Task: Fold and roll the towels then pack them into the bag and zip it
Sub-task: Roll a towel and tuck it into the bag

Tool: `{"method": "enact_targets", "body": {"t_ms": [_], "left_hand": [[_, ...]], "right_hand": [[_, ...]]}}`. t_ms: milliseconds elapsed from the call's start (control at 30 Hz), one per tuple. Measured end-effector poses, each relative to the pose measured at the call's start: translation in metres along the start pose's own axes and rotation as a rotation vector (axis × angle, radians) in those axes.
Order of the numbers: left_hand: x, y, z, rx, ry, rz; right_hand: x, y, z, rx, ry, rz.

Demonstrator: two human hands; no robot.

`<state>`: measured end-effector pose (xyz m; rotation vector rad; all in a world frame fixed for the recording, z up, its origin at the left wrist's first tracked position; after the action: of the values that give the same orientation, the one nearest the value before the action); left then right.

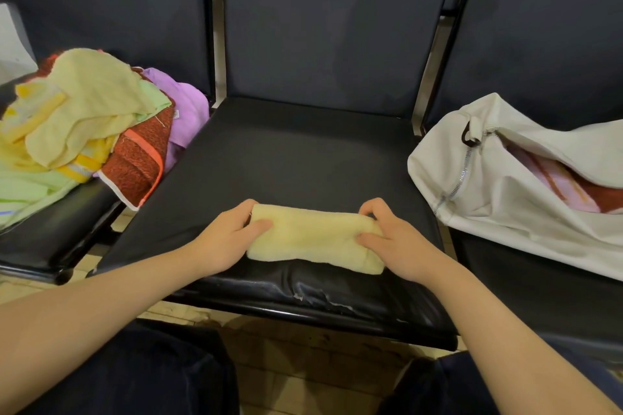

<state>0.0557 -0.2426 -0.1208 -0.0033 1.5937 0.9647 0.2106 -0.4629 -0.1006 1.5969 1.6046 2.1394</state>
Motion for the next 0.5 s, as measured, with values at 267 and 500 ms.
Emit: {"method": "enact_targets", "body": {"t_ms": [267,500], "left_hand": [[-0.001,-0.007,0.016,-0.249,-0.267,0.496],[-0.010,-0.016,0.013,0.196,-0.619,0.701]], "right_hand": [[-0.007,-0.019,0.012,-0.078,-0.007,-0.150],[-0.005,-0.017,0.011,0.036,-0.066,-0.013]]}}
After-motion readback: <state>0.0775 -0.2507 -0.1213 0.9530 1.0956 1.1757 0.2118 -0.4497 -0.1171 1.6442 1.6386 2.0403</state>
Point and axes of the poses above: each hand's wrist, its own z-axis towards the middle knuckle, its own y-axis out of the back of the hand, x = y × z, the point moved 2 cm from there along z, towards the middle knuckle, and after that the axes turned 13 degrees about -x, right-handed, at the moved point
